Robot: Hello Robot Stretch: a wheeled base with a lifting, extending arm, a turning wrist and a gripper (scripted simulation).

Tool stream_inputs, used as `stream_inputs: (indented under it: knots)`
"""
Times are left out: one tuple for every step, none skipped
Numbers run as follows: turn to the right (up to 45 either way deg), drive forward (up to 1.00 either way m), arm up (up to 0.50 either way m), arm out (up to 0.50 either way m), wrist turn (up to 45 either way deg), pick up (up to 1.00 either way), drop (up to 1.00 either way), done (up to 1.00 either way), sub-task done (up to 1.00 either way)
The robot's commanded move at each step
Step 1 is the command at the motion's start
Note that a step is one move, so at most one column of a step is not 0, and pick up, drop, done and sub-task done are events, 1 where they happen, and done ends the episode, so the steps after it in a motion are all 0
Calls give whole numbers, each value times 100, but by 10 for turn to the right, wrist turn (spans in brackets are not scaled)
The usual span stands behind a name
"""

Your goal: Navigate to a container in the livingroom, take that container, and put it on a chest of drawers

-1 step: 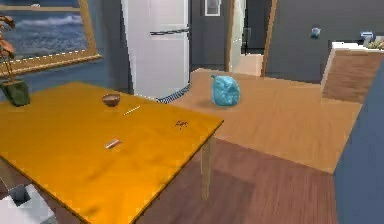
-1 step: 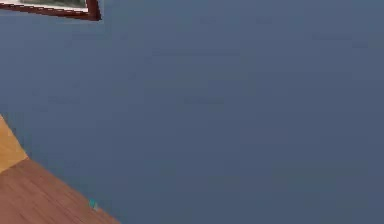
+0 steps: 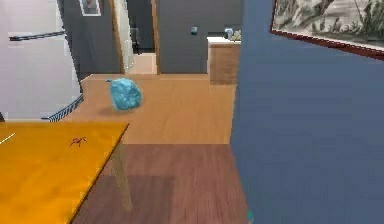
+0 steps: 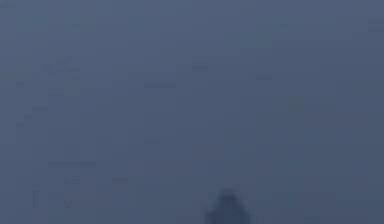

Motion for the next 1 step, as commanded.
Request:
stream_inputs:
  knots:
    - [0, 100, 0, 0, 0, 0, 0, 0, 0]
